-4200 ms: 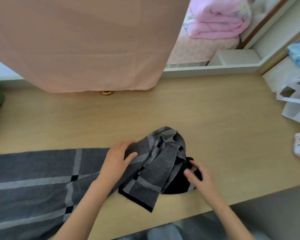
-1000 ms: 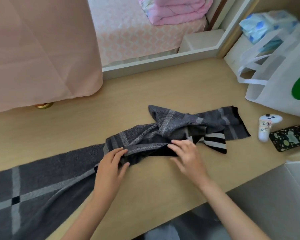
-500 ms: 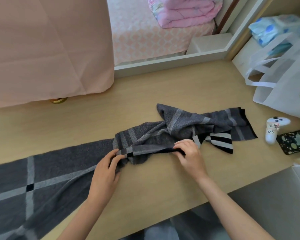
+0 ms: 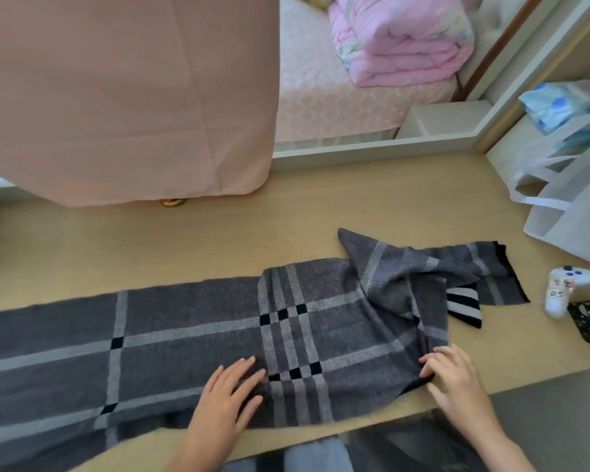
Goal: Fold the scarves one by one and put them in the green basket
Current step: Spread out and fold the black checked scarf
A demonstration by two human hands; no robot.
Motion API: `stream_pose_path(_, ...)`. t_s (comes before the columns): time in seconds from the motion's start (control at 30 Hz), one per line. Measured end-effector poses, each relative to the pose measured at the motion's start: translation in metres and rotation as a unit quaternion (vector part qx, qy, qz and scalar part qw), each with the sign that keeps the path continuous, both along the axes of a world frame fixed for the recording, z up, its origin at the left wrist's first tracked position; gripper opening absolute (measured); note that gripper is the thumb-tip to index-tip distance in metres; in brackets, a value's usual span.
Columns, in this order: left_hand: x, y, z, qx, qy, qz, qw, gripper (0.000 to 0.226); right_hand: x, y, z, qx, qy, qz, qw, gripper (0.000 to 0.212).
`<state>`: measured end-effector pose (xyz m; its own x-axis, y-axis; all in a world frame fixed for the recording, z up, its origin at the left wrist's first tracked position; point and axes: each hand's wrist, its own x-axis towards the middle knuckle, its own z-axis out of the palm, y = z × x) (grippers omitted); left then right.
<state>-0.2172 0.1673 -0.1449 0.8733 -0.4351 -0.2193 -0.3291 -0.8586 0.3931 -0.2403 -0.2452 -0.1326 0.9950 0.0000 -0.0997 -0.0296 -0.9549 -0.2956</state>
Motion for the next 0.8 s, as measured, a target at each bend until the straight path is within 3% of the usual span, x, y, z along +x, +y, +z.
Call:
stream_pose_path(0.2,0.022,0.013,-0.019,0.117,0.0,0.031,0.993,0.061,0.002,0.005,0.005,-0.038,0.03,-0.047,0.998,0.049)
stream_pose_path(0.27,0.029,0.012,-0.022,0.135,0.021,0.03,0.99,0.063,0.005,0.028,0.01,0.0,0.032,-0.049,0.998,0.055)
stream_pose_path(0.37,0.025,0.005,-0.021,0.14,0.016,0.055,0.989,0.063,0.005,0.088,0.011,0.072,0.013,-0.018,0.997,0.046)
stream_pose_path(0.47,0.011,0.008,-0.016,0.124,0.004,0.128,0.984,0.065,0.012,0.139,0.005,0.064,0.055,0.035,0.996,0.064)
stream_pose_path(0.63,-0.026,0.041,-0.031,0.119,0.029,0.27,0.955,0.082,0.022,0.153,-0.021,-0.064,0.191,0.062,0.977,0.101)
stream_pose_path(0.8,-0.041,0.046,-0.03,0.117,0.061,0.252,0.959,0.087,0.028,0.123,-0.016,-0.074,0.242,0.079,0.964,0.118)
